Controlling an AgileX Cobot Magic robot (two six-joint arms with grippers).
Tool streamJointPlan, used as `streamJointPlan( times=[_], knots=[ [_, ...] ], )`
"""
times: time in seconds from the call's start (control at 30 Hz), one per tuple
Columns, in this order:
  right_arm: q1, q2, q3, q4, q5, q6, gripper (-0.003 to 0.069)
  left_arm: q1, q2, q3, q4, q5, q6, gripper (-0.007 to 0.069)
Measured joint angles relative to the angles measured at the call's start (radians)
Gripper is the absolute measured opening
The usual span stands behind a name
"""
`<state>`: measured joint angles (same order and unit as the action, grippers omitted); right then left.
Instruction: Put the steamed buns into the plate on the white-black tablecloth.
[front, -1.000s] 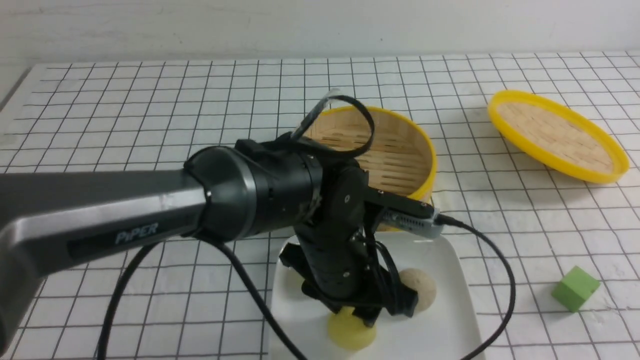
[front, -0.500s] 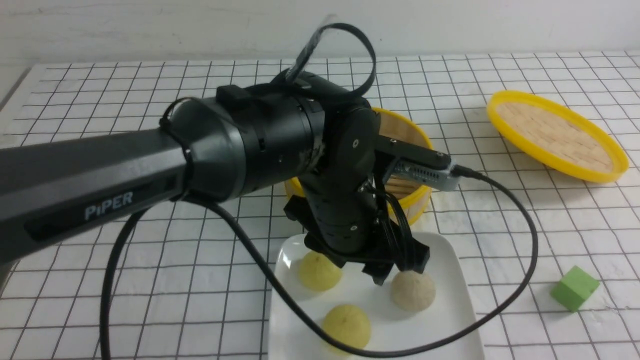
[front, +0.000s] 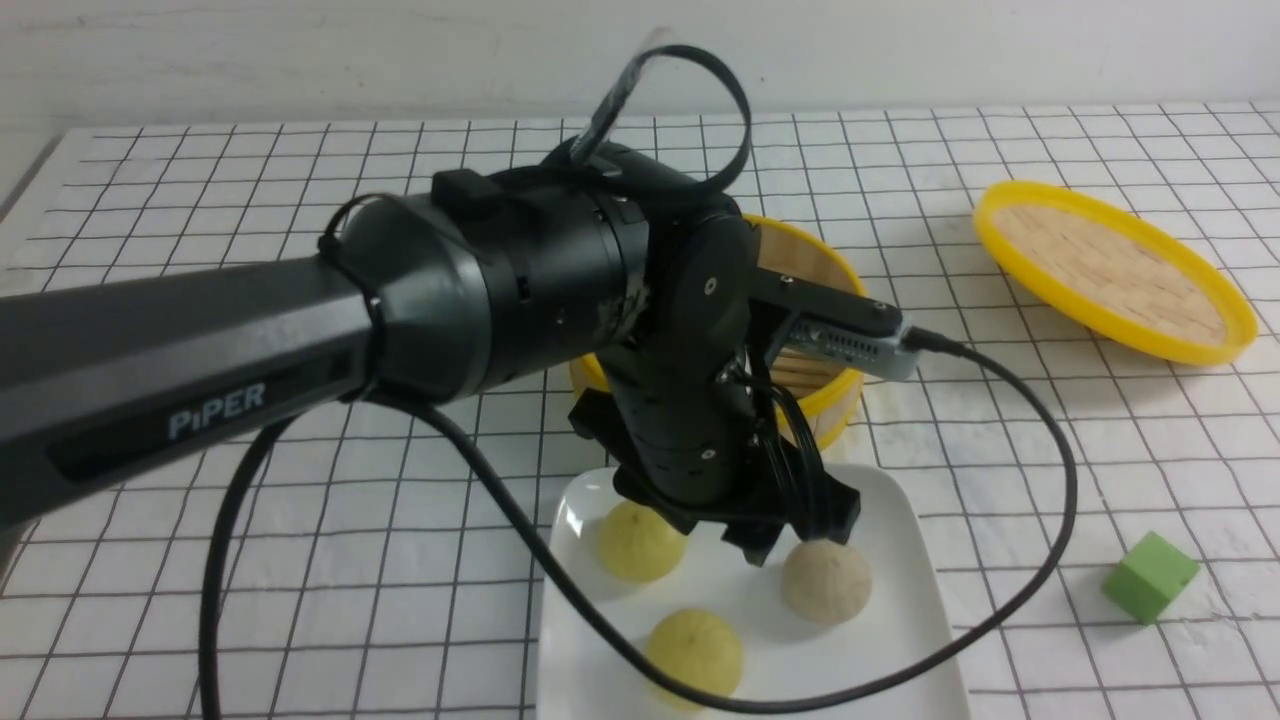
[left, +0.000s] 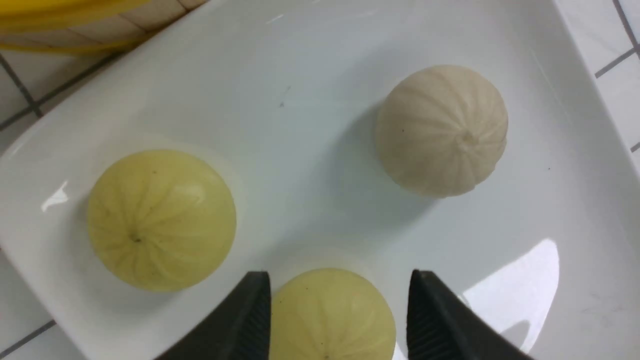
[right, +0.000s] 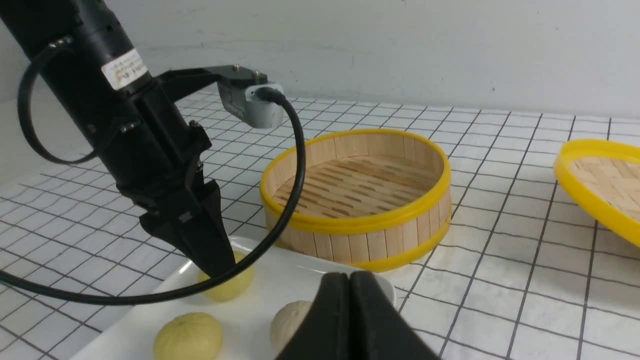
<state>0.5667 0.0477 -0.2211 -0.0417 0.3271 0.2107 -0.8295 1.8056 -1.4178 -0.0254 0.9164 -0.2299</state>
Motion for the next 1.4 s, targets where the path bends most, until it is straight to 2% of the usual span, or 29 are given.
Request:
streamJointPlan(
  times=[0.47, 0.7, 0.8, 1.0, 1.07, 1.17, 1.23, 1.3, 1.4],
  knots=[
    [0.0, 0.0, 0.002, 0.0, -0.008, 0.0, -0.0004, 0.0, 0.0, 0.0, 0.025, -0.004, 0.0, 0.0226],
    [-0.01, -0.022, 0.005, 0.0, 0.051, 0.0, 0.0001, 0.0, 0.0, 0.0, 0.031, -0.003, 0.0, 0.0214],
    [-0.061, -0.036, 0.031, 0.0, 0.076, -0.001, 0.0001, 0.0, 0.0, 0.0, 0.032, 0.006, -0.001, 0.0214],
    [-0.248, -0.06, 0.174, 0.0, 0.093, -0.001, 0.0003, 0.0, -0.018, -0.009, 0.051, 0.09, -0.027, 0.0214],
    [-0.32, -0.06, 0.231, -0.001, 0.103, -0.001, 0.0004, -0.001, -0.073, -0.011, 0.095, 0.134, -0.059, 0.0214],
    [-0.372, -0.06, 0.236, -0.004, 0.088, 0.0, 0.0005, -0.001, -0.13, -0.012, 0.136, 0.185, -0.073, 0.0202],
    [-0.425, -0.06, 0.238, -0.01, 0.077, 0.0, 0.0008, -0.001, -0.207, -0.014, 0.194, 0.249, -0.08, 0.0154],
    [-0.453, -0.06, 0.238, -0.016, 0.077, 0.0, 0.001, -0.001, -0.271, -0.016, 0.235, 0.282, -0.098, 0.0078],
    [-0.477, -0.06, 0.238, -0.019, 0.077, 0.0, 0.0013, -0.001, -0.348, -0.017, 0.281, 0.31, -0.119, 0.0015]
  ],
)
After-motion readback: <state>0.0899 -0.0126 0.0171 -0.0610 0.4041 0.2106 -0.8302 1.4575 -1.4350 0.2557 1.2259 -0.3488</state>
